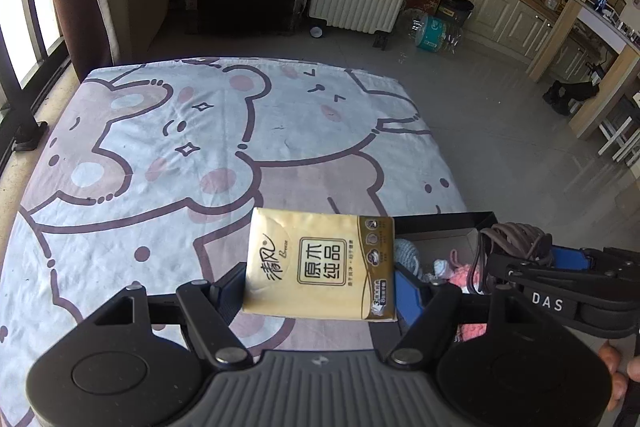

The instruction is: Organize objects

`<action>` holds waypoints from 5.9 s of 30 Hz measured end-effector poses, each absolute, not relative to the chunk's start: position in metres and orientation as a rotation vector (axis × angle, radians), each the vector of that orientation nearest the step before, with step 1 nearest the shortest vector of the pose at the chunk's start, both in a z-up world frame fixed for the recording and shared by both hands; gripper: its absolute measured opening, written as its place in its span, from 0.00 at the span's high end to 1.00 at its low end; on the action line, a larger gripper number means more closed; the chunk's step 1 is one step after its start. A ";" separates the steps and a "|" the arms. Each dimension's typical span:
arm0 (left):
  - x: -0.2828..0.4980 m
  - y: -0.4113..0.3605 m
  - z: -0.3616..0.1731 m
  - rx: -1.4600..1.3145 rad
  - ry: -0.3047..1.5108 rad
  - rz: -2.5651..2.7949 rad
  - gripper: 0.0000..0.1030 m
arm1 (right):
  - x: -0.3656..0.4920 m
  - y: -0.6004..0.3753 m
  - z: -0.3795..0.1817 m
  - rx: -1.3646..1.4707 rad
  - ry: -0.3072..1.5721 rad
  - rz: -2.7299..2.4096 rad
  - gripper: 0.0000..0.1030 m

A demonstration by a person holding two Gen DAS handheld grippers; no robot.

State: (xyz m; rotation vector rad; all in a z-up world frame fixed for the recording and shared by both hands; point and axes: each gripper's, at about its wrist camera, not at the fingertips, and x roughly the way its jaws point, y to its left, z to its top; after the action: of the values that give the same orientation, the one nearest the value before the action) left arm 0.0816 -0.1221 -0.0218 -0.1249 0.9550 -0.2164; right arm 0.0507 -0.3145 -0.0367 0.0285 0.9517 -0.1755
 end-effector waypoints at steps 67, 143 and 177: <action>0.093 -0.238 -0.101 0.108 1.001 -0.649 0.28 | 0.065 -0.409 -0.100 0.276 1.057 -0.191 0.43; 0.120 -0.221 -0.116 0.321 1.016 -0.426 0.10 | 0.042 -0.388 -0.114 0.375 1.102 -0.124 0.79; 0.083 -0.145 -0.026 0.199 0.931 -0.304 0.01 | -0.003 -0.348 -0.035 0.212 0.922 -0.272 0.41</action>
State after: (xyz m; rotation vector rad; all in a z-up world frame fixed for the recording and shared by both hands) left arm 0.0835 -0.1447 -0.0255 0.1993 0.9306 -0.3043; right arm -0.0033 -0.3482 -0.0353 0.2121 0.9223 -0.2721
